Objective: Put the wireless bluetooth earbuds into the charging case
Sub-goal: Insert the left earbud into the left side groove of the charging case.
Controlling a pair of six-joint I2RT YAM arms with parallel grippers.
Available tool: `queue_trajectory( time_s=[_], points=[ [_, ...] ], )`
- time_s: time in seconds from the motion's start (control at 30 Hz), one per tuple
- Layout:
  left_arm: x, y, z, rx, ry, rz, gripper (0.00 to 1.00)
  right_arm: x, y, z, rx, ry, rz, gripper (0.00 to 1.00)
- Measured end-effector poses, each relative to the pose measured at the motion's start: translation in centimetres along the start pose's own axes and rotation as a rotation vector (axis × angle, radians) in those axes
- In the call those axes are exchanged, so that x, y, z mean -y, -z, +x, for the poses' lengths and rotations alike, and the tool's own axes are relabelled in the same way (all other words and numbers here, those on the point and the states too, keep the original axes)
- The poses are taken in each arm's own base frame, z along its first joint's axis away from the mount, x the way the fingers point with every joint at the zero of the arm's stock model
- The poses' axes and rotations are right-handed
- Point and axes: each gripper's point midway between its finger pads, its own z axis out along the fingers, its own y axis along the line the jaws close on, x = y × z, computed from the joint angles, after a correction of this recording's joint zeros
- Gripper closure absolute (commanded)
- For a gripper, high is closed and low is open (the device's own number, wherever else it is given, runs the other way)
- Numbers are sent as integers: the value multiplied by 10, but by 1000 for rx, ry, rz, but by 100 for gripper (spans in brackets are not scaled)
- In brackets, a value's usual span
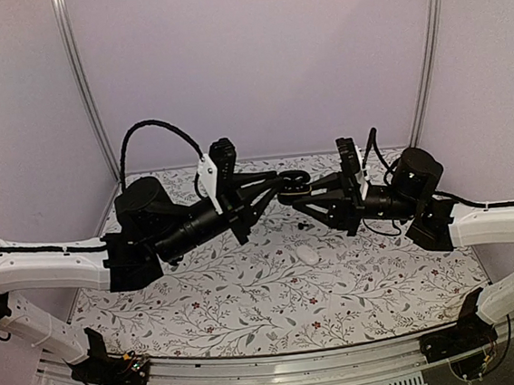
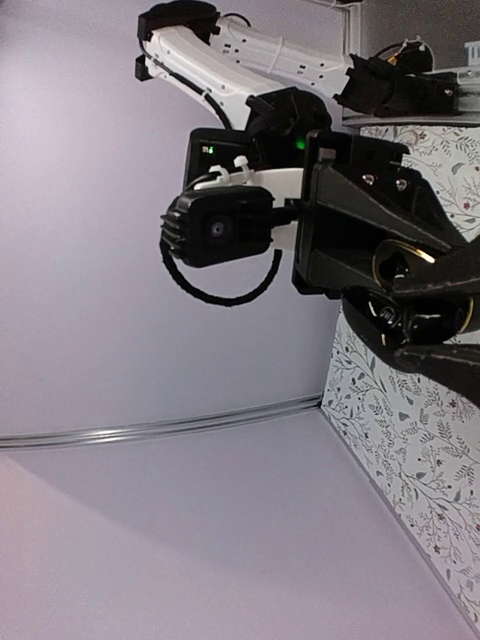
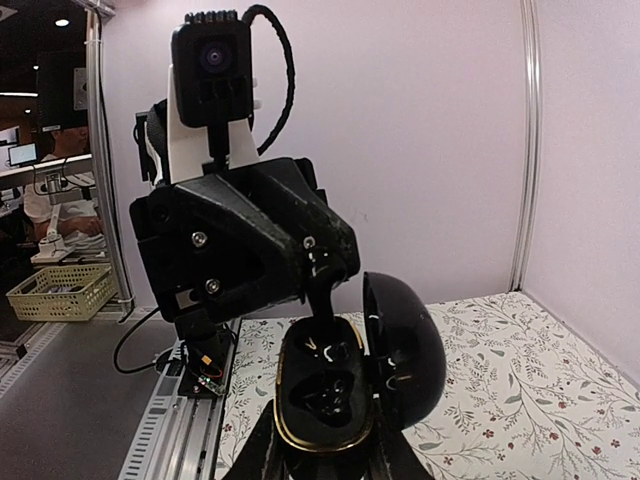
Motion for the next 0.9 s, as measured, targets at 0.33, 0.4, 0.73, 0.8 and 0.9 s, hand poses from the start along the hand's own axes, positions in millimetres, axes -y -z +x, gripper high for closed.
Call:
queue_trajectory(
  time_s=[0.33,0.4,0.73,0.8,0.9],
  points=[
    [-3,1,1,-9,-1,-18,88,1,0,0,1,-4,4,100],
    [-4,1,2,-14,-1,-23,88,2,0,0,0,-5,9,100],
    [-7,0,3,-30,14,-40,85,5,0,1,-1,-2,27,100],
    [-8,-1,3,-33,20,-49,85,5,0,1,-1,-2,28,100],
    [-12,-1,4,-39,24,-72,82,5,0,0,0,0,29,100]
  ],
)
